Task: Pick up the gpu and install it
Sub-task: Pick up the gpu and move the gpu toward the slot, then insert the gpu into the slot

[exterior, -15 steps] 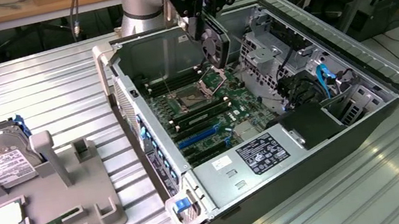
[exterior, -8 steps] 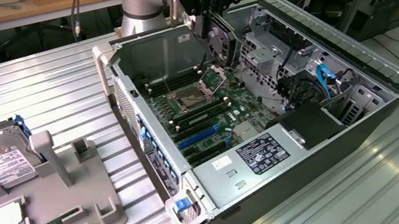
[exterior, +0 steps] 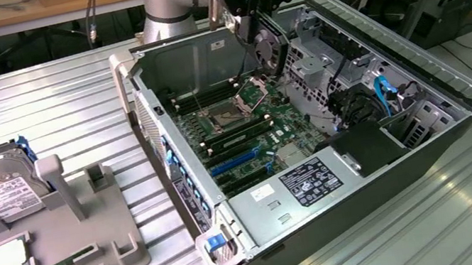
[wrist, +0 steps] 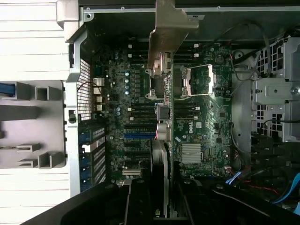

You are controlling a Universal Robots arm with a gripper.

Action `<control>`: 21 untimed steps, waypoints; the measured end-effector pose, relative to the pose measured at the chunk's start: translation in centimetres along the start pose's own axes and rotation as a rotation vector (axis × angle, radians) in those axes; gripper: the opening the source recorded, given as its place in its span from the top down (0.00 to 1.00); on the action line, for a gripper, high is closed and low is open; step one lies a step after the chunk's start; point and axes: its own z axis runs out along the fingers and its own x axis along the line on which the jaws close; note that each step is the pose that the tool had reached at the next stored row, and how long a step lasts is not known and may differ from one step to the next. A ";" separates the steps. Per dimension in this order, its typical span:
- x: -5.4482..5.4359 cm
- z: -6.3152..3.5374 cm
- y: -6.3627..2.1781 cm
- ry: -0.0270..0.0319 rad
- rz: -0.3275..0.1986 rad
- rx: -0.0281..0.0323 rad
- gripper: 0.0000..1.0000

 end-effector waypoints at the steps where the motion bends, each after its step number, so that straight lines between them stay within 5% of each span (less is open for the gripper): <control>1: -0.2 0.01 0.00 0.0000 0.000 0.0000 0.73; 10: -1.9 0.09 0.03 0.0000 0.000 0.0001 0.73; 21: -1.9 0.09 0.03 0.0000 0.000 0.0001 0.73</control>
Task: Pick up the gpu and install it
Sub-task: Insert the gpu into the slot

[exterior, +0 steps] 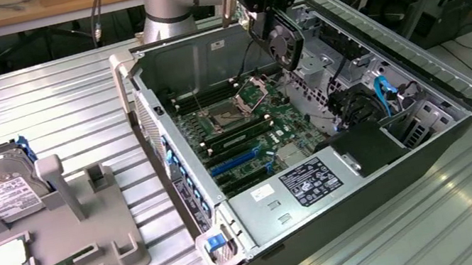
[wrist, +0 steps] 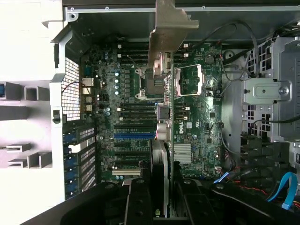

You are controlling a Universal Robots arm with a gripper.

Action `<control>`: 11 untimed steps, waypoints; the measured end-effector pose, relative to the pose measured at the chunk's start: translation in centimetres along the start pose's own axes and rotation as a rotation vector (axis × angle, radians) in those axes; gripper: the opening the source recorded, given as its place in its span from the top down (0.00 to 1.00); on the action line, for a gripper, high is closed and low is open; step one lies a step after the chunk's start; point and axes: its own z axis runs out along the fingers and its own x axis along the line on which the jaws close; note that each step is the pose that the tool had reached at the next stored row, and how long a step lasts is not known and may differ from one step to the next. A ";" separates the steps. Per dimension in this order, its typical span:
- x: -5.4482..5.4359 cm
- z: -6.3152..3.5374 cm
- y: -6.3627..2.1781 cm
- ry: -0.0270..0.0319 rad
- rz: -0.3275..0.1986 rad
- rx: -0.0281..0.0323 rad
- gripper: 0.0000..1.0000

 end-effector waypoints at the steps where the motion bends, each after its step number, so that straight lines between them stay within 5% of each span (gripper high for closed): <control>1: 0.0 0.00 0.00 0.0000 0.000 0.0000 0.73; 6: 0.0 0.00 0.00 0.0007 -0.016 0.0000 0.73; 11: 0.0 0.00 -0.01 0.0066 -0.151 -0.0084 0.73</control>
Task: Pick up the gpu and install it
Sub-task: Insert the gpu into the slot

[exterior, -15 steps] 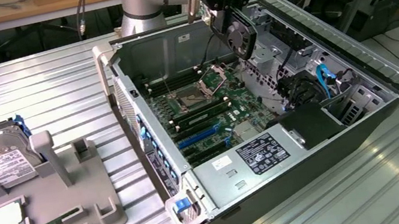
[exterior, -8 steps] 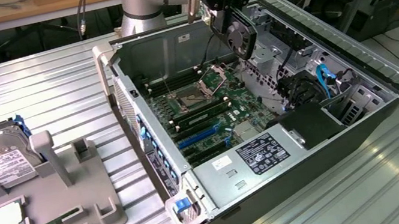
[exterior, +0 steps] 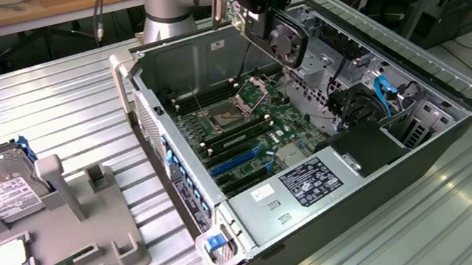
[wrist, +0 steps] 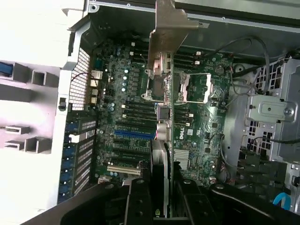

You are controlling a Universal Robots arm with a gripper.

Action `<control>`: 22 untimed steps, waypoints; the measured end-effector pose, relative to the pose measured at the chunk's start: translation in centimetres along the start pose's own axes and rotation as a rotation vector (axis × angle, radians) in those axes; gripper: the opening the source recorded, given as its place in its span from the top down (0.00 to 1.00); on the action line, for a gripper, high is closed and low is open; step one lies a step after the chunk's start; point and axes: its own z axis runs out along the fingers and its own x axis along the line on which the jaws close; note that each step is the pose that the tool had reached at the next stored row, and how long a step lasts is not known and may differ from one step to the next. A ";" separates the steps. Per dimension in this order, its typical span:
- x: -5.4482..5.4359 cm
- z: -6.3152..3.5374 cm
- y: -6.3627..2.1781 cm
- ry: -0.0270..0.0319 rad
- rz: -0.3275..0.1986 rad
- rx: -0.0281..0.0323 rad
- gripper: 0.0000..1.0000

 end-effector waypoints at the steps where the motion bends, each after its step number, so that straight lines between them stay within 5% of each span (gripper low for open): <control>1: 0.0 0.01 -0.02 0.0016 -0.041 -0.0033 0.73; 3: 0.0 0.00 -0.09 0.0050 -0.119 -0.0089 0.73; 5: 0.0 0.00 -0.11 0.0116 -0.239 -0.0100 0.73; 8: 0.0 0.00 -0.11 0.0158 -0.315 -0.0105 0.73; 9: 0.0 0.00 -0.11 0.0194 -0.379 -0.0108 0.73; 22: 0.0 0.00 -0.11 0.0262 -0.500 -0.0114 0.73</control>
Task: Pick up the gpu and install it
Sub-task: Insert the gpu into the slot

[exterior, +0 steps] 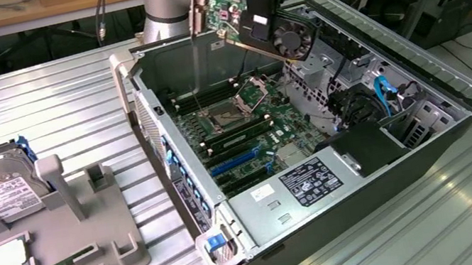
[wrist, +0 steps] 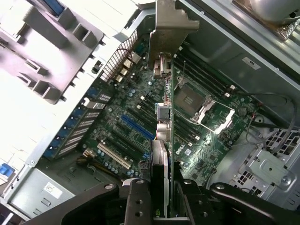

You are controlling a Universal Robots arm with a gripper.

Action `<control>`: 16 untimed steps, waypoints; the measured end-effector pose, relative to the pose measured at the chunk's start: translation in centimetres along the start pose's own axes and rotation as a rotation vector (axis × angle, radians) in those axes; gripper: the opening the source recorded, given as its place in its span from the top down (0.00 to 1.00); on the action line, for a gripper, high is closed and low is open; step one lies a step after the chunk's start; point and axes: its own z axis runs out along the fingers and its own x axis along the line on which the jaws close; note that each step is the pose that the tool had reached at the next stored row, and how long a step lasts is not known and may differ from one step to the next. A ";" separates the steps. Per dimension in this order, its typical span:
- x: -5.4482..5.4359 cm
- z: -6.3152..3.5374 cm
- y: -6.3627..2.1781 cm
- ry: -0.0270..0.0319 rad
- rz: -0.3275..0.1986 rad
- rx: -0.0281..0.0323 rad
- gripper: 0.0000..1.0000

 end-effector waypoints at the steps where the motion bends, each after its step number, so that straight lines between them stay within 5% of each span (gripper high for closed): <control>1: 0.0 0.00 0.00 0.0004 -0.007 -0.0001 0.73; 16: 0.0 0.01 -0.01 0.0081 -0.136 -0.0009 0.73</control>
